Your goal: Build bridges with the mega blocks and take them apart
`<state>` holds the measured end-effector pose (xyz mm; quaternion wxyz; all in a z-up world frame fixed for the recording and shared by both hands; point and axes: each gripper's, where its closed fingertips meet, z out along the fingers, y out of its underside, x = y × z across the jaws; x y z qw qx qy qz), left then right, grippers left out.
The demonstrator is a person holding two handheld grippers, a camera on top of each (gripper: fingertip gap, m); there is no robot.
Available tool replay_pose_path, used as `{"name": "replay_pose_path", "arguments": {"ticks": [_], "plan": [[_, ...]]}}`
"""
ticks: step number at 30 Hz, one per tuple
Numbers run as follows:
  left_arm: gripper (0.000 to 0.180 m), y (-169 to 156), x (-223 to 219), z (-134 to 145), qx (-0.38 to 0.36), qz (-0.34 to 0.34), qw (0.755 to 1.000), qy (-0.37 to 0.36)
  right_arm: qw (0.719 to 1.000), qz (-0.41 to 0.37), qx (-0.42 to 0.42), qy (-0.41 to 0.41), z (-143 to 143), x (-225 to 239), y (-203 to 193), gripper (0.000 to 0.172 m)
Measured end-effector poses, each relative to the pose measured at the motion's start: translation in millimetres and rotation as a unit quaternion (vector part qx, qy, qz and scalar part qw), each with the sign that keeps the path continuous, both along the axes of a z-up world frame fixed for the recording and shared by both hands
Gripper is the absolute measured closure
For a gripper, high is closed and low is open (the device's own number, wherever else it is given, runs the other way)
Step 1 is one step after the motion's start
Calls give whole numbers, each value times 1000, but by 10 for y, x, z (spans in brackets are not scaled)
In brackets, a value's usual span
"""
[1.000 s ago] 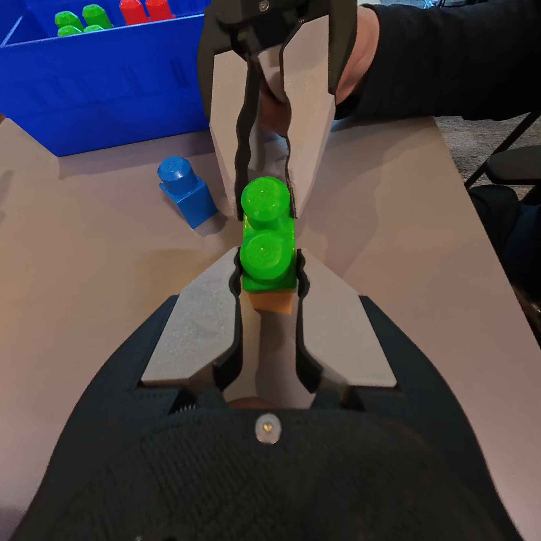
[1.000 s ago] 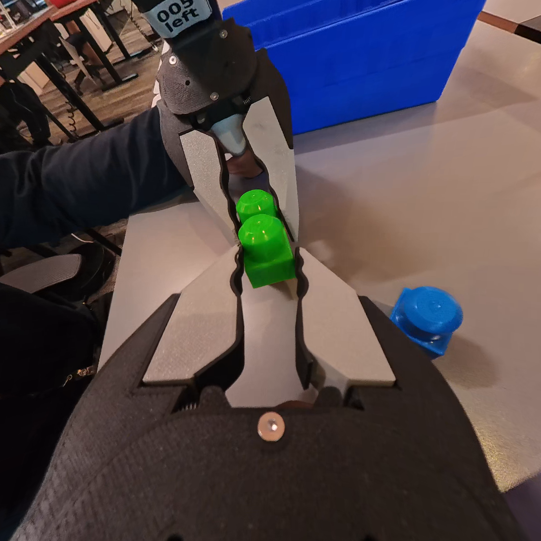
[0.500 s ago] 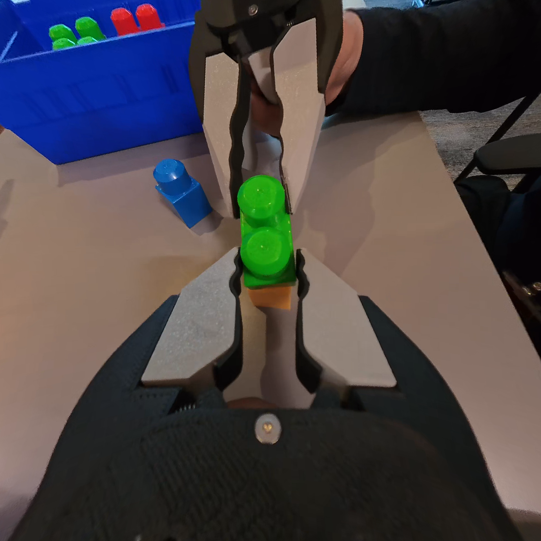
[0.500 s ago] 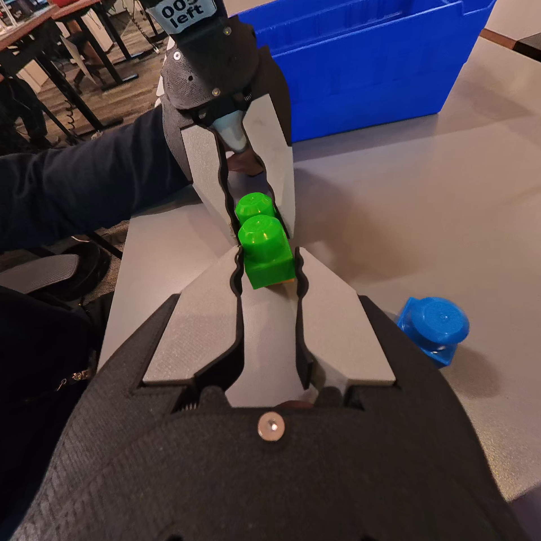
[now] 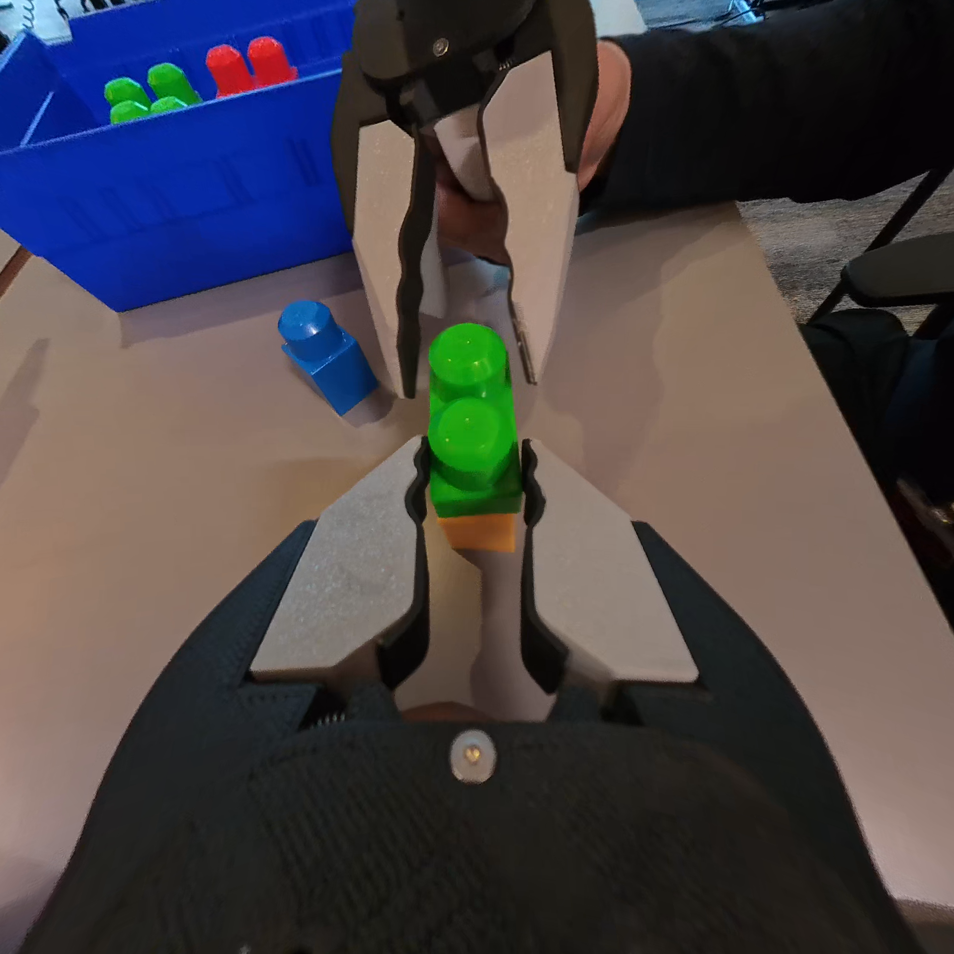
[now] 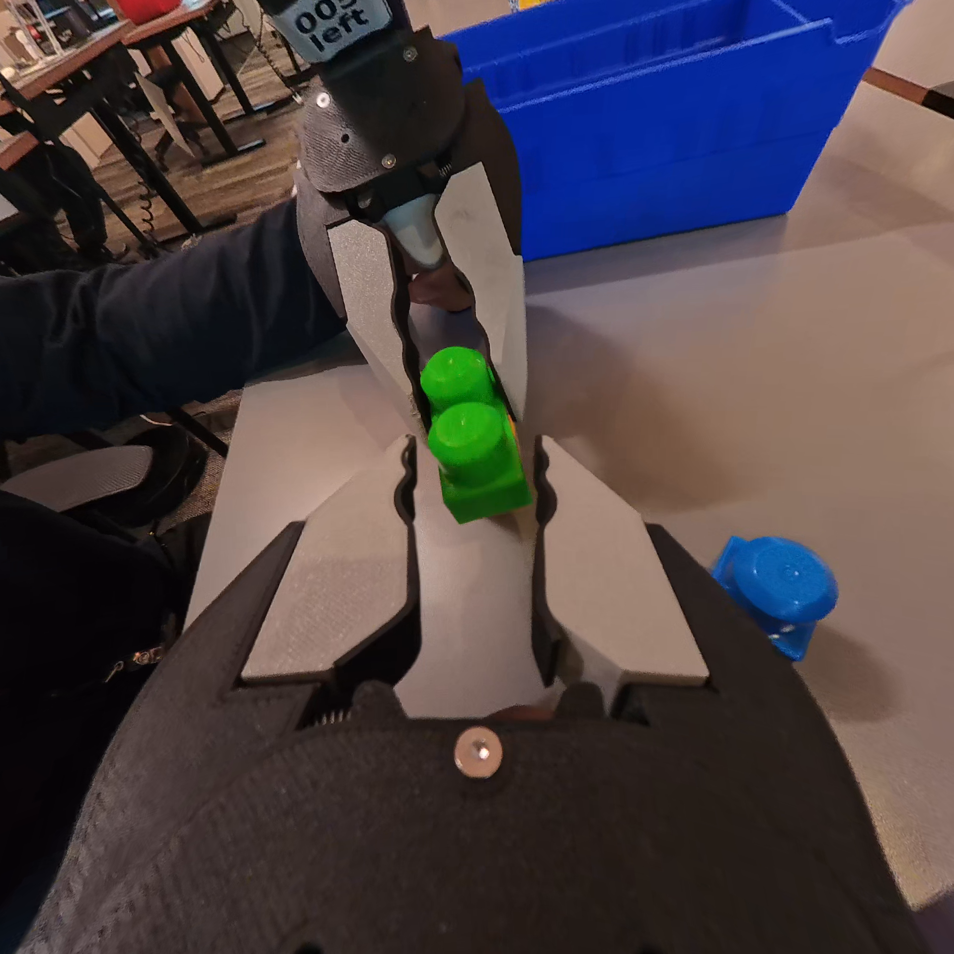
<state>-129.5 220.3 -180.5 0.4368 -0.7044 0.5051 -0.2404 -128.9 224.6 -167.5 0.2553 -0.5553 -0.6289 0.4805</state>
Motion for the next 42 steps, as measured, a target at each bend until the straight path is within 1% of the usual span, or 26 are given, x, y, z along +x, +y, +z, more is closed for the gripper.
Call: {"name": "replay_pose_path", "arguments": {"ticks": [2,3,8,9,11,15,19,24,35,42], "plan": [[147,-11,14,7,2,-3,1000,1,1000,5,10,7,17,-13,-28,122],[148,-12,18,8,3,-3,1000,3,1000,9,18,5,2,-15,-47,121],[148,-26,37,-23,-7,-8,1000,3,998,8,61,-10,-124,-82,-77,128],[148,-18,35,-33,-5,-6,1000,7,998,11,65,-12,-140,-90,-92,132],[148,-18,33,-45,-5,-6,1000,9,997,10,78,-14,-155,-89,-90,133],[148,-24,37,-37,-4,-10,1000,3,997,11,80,-14,-158,-77,-77,140],[148,-21,30,-40,0,-11,1000,4,995,9,94,-14,-159,-82,-77,140],[148,-12,37,-38,-4,-10,1000,-6,997,9,80,-12,-156,-78,-70,140],[148,-27,30,-38,-7,-19,1000,-18,994,16,104,-12,-191,-66,-75,137],[147,-41,32,-35,-13,-24,999,-27,995,21,101,-6,-189,-69,-88,137]]}}
